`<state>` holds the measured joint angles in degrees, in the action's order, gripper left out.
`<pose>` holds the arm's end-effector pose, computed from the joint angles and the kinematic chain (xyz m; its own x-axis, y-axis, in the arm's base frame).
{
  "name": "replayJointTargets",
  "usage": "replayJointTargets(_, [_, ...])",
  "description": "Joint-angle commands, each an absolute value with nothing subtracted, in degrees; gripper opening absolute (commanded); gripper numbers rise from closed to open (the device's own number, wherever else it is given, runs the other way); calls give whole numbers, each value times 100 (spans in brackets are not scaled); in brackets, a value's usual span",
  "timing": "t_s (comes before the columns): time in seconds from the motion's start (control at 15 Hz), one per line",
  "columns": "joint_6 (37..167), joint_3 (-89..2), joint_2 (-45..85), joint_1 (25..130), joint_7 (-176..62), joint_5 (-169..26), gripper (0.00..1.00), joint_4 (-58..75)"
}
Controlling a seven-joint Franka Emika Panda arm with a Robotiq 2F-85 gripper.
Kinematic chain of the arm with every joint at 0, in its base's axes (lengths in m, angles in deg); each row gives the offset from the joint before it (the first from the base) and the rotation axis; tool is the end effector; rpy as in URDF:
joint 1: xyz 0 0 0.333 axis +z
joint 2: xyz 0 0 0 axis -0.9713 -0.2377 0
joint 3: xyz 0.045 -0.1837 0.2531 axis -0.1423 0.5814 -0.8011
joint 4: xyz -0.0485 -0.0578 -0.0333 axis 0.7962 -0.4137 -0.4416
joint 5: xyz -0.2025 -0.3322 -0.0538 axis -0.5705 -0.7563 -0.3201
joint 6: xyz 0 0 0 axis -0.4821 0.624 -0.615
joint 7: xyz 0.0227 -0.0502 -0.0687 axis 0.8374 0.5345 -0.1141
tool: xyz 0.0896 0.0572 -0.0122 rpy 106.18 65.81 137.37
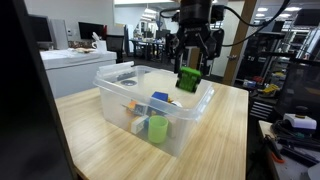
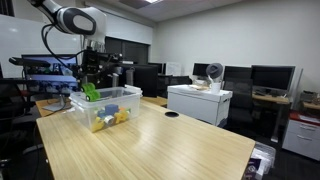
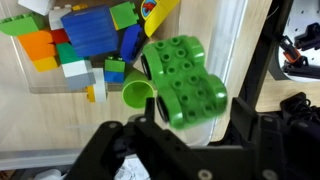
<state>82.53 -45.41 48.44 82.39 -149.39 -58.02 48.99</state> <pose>0.4612 0.0428 0.4134 0.0611 0.9861 0.1543 0.9909 -0.0413 -0.1283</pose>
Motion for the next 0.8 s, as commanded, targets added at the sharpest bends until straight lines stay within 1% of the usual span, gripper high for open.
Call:
replayJointTargets(0.0, [8132,-4566,4842,8244,-14770,-5178,100,4845])
replayJointTargets(0.27, [8121,-4584,4962,8197,-14618,-4827,100,4615])
replayJointTargets(0.73, [7385,-4286,4855,7806,-12744,-4914,100,3689])
